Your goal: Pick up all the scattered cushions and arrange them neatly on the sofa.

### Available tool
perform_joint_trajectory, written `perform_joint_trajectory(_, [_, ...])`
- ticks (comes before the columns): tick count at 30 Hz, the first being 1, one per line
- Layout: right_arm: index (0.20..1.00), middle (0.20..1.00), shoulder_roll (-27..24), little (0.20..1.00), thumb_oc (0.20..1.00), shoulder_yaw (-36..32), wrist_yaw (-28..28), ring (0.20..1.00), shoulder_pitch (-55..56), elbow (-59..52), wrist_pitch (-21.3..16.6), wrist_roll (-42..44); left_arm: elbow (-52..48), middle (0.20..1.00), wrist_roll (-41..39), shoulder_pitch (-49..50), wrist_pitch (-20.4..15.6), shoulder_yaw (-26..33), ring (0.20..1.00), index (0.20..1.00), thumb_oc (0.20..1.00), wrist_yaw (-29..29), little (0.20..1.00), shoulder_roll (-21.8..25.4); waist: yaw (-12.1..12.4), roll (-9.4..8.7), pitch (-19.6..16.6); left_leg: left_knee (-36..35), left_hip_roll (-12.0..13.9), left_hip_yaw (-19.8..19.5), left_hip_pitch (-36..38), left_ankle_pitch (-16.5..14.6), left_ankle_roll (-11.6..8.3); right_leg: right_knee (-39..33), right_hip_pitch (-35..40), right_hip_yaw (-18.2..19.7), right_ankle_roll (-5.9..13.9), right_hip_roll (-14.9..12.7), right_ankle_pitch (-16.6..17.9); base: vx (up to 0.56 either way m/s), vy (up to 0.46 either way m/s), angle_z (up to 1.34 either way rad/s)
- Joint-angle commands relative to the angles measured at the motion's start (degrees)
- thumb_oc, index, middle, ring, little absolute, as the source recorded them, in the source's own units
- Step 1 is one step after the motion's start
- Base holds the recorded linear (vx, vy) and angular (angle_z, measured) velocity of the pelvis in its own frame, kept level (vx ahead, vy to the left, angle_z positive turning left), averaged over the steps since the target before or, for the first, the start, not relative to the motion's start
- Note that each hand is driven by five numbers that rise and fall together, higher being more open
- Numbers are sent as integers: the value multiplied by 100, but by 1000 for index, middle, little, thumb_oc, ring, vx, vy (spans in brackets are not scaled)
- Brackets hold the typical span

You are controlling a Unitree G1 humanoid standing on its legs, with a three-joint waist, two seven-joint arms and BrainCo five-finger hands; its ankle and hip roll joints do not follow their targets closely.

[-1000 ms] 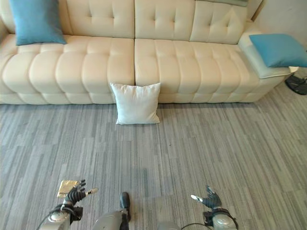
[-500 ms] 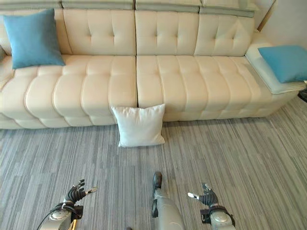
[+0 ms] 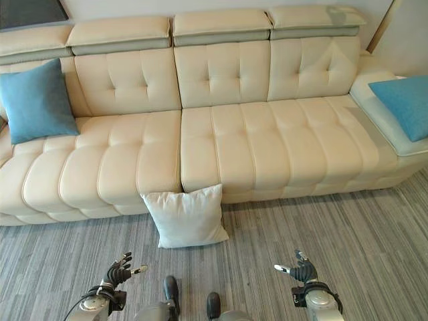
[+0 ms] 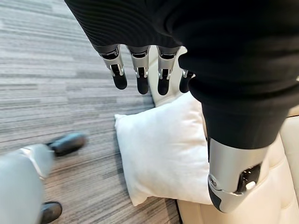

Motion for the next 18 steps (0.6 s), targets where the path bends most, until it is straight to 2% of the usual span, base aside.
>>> perform_joint_trajectory(1, [1000, 1000, -143, 1000, 1000, -200, -21, 1000, 48, -198, -16, -175, -86, 1000, 152, 51, -63, 10, 1000, 1000, 1000, 20, 1000, 123, 223, 12, 2, 257, 35, 61, 26, 145, 3, 808, 233, 256, 783, -696, -1214, 230, 151, -37])
perform_joint_trajectory(4, [1000, 1000, -59, 1000, 1000, -187, -18, 1000, 62, -150, -10, -212, -28, 1000, 197, 41, -67, -5, 1000, 1000, 1000, 6, 1000, 131, 240, -69, -85, 466, -9, 134, 31, 49, 77, 902, 271, 292, 872, -860, -1220, 277, 195, -48])
perform_joint_trajectory(6, [1000, 1000, 61, 1000, 1000, -157, 27, 1000, 44, -139, -29, -172, -52, 1000, 215, -38, -59, -26, 1000, 1000, 1000, -14, 1000, 196, 264, -166, -133, 581, -64, 198, 99, -157, 198, 1238, 148, 376, 979, -1018, -1175, 223, 197, -26])
perform_joint_trajectory(7, [1000, 1000, 143, 1000, 1000, -73, 41, 1000, -36, -183, -27, -181, -138, 1000, 256, -150, -41, -54, 1000, 1000, 1000, -2, 1000, 303, 265, -219, -82, 665, -116, 254, 217, -359, 333, 1863, -139, 405, 1098, -1148, -915, 218, 230, -12])
perform_joint_trajectory(9, [1000, 1000, 201, 1000, 1000, -24, 48, 1000, -131, -243, -47, -170, -202, 1000, 247, -221, -51, -19, 1000, 1000, 1000, 34, 1000, 419, 236, -263, 21, 679, -191, 329, 447, -561, 482, 2599, -536, 496, 1193, -1236, -560, 144, 169, -29])
perform_joint_trajectory(10, [1000, 1000, 200, 1000, 1000, -24, 48, 1000, -133, -243, -47, -170, -202, 1000, 247, -223, -51, -19, 1000, 1000, 1000, 34, 1000, 418, 244, -252, 9, 673, -177, 334, 433, -551, 479, 2589, -553, 503, 1189, -1222, -543, 88, 109, -38])
perform_joint_trajectory(12, [1000, 1000, 269, 1000, 1000, 49, 59, 1000, -200, -316, -61, -141, -207, 1000, 216, -243, -45, 32, 1000, 1000, 1000, 71, 1000, 477, 235, -207, 91, 672, -173, 383, 629, -704, 559, 3012, -941, 410, 1150, -1247, -435, 145, 140, -6])
perform_joint_trajectory(14, [1000, 1000, 266, 1000, 1000, 112, 80, 1000, -238, -245, -44, -125, -119, 1000, 154, -198, -45, 133, 1000, 1000, 1000, 112, 1000, 480, 202, -148, 144, 552, -239, 390, 931, -816, 595, 2872, -1387, 87, 1032, -1152, -583, 225, 120, -13])
perform_joint_trajectory(15, [1000, 1000, 265, 1000, 1000, 114, 80, 1000, -240, -244, -45, -124, -117, 1000, 153, -197, -46, 134, 1000, 1000, 1000, 112, 1000, 479, 190, -149, 155, 551, -243, 379, 945, -822, 593, 2878, -1370, 75, 1031, -1156, -596, 219, 39, -20])
perform_joint_trajectory(16, [1000, 1000, 250, 1000, 1000, 142, 93, 1000, -257, -225, -43, -116, -62, 1000, 114, -145, -50, 166, 1000, 1000, 1000, 113, 1000, 460, 145, -136, 196, 472, -311, 351, 1109, -890, 592, 2429, -1611, -189, 1021, -1103, -634, 200, 14, -10])
perform_joint_trajectory(18, [1000, 1000, 233, 1000, 1000, 151, 99, 1000, -256, -210, -44, -111, -30, 1000, 104, -144, -53, 171, 1000, 1000, 1000, 108, 1000, 441, 89, -137, 239, 461, -349, 280, 1193, -924, 585, 2221, -1693, -190, 1038, -1031, -601, 161, -4, 2])
